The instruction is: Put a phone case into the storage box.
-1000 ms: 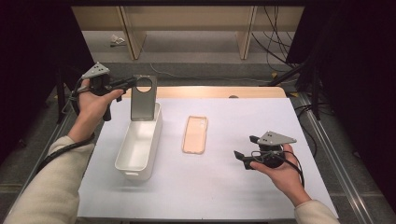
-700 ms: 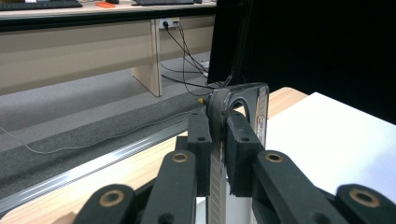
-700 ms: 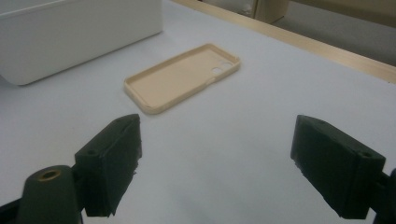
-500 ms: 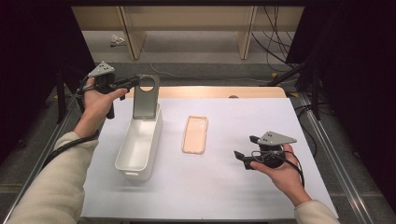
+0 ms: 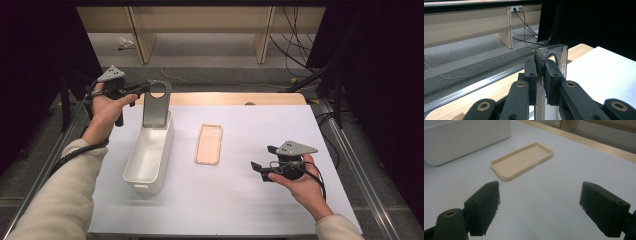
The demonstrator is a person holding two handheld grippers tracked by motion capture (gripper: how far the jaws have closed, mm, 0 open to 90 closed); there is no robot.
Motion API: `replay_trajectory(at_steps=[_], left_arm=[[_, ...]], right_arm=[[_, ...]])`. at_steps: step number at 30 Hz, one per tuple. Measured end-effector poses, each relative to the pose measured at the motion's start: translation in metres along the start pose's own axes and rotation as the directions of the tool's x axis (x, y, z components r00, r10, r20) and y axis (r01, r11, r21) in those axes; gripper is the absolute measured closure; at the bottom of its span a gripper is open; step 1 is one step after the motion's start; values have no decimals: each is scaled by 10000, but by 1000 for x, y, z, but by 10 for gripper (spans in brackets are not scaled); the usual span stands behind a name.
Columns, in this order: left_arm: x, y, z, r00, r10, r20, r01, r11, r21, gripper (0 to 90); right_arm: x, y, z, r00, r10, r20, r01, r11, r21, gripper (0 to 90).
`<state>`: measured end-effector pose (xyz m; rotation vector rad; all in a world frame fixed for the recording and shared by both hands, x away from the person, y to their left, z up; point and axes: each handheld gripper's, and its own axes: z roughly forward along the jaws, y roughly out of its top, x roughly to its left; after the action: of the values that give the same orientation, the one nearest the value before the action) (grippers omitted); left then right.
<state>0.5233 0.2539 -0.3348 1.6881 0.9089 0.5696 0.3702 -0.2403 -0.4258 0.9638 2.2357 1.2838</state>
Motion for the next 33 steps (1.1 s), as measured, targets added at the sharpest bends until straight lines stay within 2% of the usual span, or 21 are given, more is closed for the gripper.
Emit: replay_trajectory(at_steps=[9, 33], left_arm=[[1, 0, 4, 9999, 125, -38, -125, 9999, 81, 816], [8, -10, 15, 9998, -108, -141, 112, 9995, 287, 816]], right_arm=[[0, 0, 0, 10000, 30, 7, -30, 10000, -16, 172], [-1, -1, 1, 10000, 49, -1, -49, 10000, 22, 172]])
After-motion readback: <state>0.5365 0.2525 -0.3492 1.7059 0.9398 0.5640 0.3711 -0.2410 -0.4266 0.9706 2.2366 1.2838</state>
